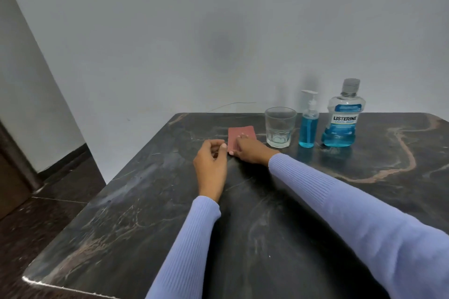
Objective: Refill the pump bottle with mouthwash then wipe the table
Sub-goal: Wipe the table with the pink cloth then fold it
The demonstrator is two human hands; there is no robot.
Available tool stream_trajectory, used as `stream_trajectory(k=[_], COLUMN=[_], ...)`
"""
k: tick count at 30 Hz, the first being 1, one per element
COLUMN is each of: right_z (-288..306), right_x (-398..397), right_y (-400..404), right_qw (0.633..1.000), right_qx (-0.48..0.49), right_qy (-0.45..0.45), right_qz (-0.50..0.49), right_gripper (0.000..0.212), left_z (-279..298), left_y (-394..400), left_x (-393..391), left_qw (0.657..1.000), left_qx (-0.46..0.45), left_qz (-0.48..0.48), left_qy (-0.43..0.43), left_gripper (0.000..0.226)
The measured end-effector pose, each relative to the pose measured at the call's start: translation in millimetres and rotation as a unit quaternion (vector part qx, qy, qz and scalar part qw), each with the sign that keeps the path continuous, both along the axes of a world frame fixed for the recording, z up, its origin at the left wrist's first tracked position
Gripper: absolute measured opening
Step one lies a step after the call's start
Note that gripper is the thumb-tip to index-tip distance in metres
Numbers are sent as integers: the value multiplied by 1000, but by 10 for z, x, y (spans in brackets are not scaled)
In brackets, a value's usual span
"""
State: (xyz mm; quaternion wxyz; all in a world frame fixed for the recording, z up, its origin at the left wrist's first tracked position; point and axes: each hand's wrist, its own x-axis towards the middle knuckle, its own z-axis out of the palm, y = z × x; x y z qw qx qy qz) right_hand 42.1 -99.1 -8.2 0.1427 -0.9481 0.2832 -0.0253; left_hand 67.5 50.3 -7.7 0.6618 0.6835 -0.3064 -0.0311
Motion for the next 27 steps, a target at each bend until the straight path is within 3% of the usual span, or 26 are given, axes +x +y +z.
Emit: stream_trajectory(k=[3, 8, 11, 13, 16, 18, 19, 21, 27], right_z=[-110, -132, -6, 124, 379, 552, 626, 736, 923], right_x=[77, 86, 44, -14, -202, -422, -564, -881, -1848], right_y=[-52, -100, -173, -197, -220, -211, -189, -81, 132], right_qw=[1000, 993, 968, 901, 741, 650, 627, 622, 655], right_qx=[-7, -19, 111, 277, 523, 622, 645, 661, 655], right_qy=[-8, -95, -201, -305, -388, -410, -413, -403, -373], right_qz=[-21, -67, -101, -137, -161, -151, -143, -118, -52], right_gripper=[43, 25, 27, 29, 34, 34, 34, 31, 25], left_z=[-36, -63, -99, -116, -109, -101, -99, -87, 8], left_y=[-30, -50, -54, -58, -54, -48, -48, -43, 30], left_x=[11, 32, 24, 1, -5, 9, 5, -10, -59], left_qw=[1000, 1000, 1000, 1000, 1000, 1000, 1000, 999, 999], left_qx=[1, -9, -4, -1, 1, 1, 1, 5, 30], left_qz=[-4, -3, -8, -16, -20, -16, -14, -12, -4], left_qy=[1, -2, -6, -9, -19, -25, -28, -35, -43], left_gripper=[8, 8, 8, 7, 8, 7, 6, 6, 11])
